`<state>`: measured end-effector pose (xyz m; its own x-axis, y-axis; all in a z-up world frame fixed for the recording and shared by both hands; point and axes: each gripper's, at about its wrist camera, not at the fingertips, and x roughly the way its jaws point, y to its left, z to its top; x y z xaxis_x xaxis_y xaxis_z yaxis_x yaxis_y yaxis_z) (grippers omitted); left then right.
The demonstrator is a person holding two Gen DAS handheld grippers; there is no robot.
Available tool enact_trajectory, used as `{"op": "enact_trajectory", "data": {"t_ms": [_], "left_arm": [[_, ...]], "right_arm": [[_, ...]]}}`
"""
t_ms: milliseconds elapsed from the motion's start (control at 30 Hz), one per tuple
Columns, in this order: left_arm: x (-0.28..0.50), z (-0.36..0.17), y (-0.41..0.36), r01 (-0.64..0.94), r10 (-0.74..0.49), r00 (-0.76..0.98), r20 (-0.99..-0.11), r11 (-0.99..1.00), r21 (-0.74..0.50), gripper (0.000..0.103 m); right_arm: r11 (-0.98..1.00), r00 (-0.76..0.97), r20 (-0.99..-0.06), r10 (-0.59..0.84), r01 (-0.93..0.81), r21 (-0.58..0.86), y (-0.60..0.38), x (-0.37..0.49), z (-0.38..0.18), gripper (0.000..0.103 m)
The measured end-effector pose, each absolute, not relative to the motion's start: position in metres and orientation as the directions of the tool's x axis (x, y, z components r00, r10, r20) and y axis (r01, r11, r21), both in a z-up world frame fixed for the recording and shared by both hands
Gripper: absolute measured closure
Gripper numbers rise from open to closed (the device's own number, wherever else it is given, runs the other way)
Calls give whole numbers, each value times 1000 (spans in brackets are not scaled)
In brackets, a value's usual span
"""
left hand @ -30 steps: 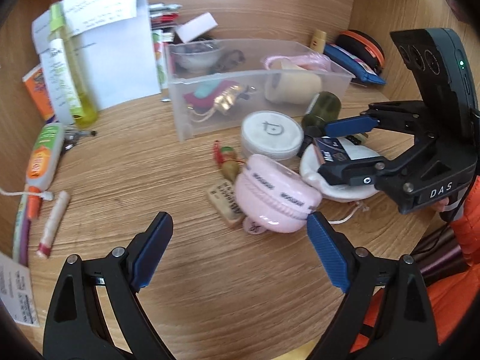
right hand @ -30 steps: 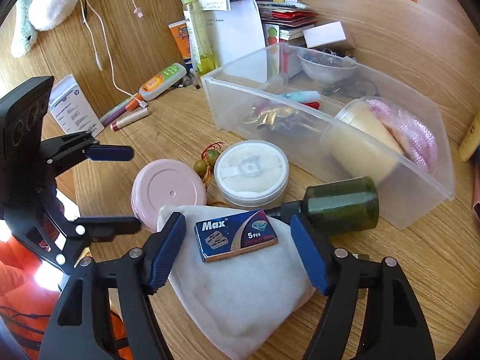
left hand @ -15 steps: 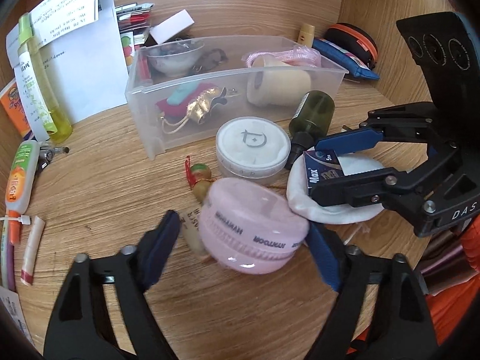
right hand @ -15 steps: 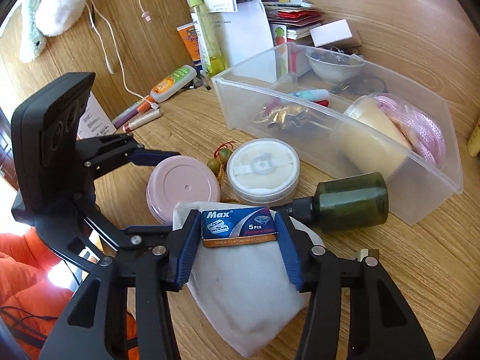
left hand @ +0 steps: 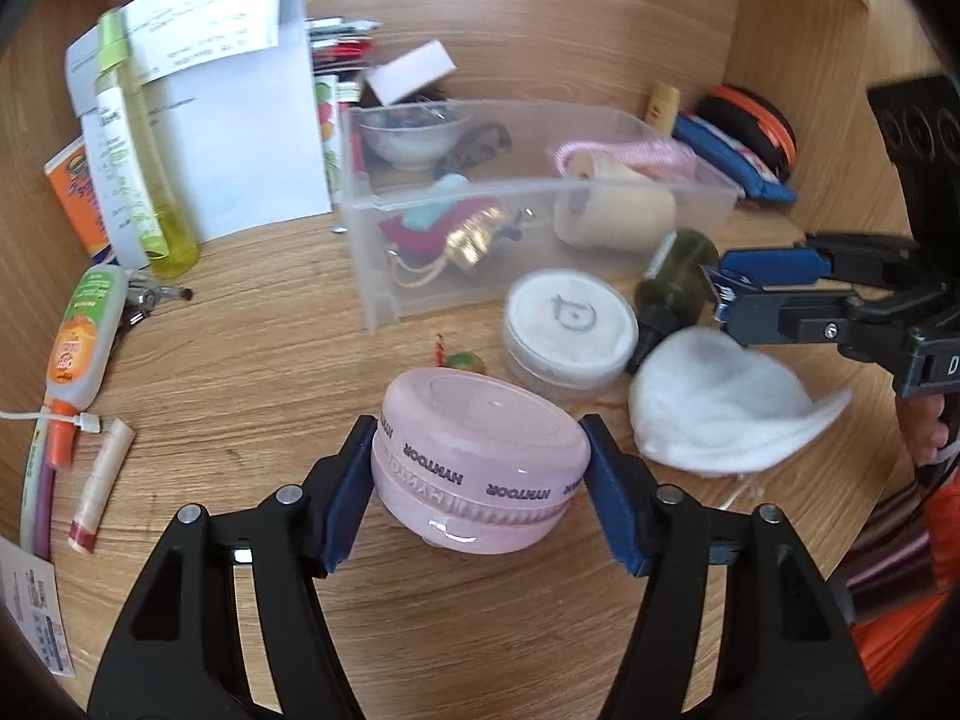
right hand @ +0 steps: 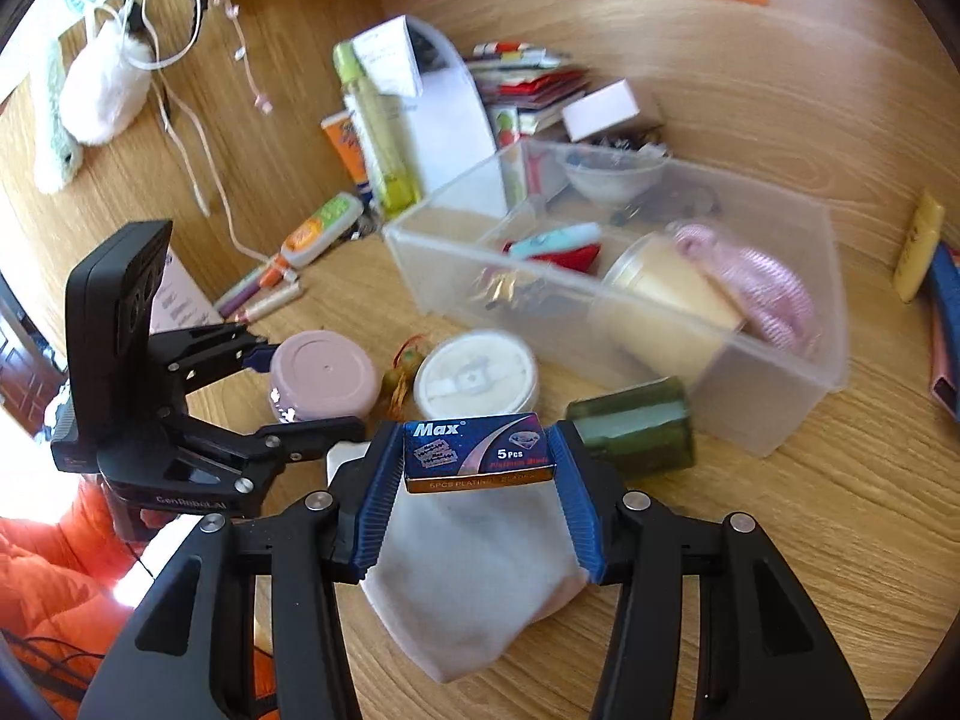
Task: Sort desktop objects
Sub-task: 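Drop the pink container into the bin with the left gripper while the right drops the box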
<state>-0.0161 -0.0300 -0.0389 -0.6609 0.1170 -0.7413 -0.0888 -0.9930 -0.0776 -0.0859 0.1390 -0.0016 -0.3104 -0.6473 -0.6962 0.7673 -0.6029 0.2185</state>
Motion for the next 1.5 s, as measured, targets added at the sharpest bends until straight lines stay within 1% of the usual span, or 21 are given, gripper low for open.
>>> {"op": "enact_trajectory", "data": {"t_ms": [367,700,900,1100,1333,1500], "left_arm": [[-22,0,-45,-25,106,-742,-662,-991,-132,38],[-53,38,-52,5,54,-798,-601,-995,-96,38],[-79,53,-49,3,45,-814,-579,-997,-83,38],[-114,58,-50,4,64,-804,-591,-994,-114,38],[-160,49,-49,13,84,-766,-637,-989,-146,38],[-189,37,-44,19,101,-738,-667,-985,-170,38]], "right_arm": [[-642,-398,-635,-662,738,207,158,-99,21,57],[-693,-516,-546,-659,700,174,174,-117,53,57],[-720,-552,-526,-647,669,184,174,-136,63,57],[-757,-577,-532,-619,620,207,169,-164,63,57],[-794,-600,-556,-575,571,206,158,-197,61,57],[-806,-592,-572,-567,541,240,152,-219,53,57]]}}
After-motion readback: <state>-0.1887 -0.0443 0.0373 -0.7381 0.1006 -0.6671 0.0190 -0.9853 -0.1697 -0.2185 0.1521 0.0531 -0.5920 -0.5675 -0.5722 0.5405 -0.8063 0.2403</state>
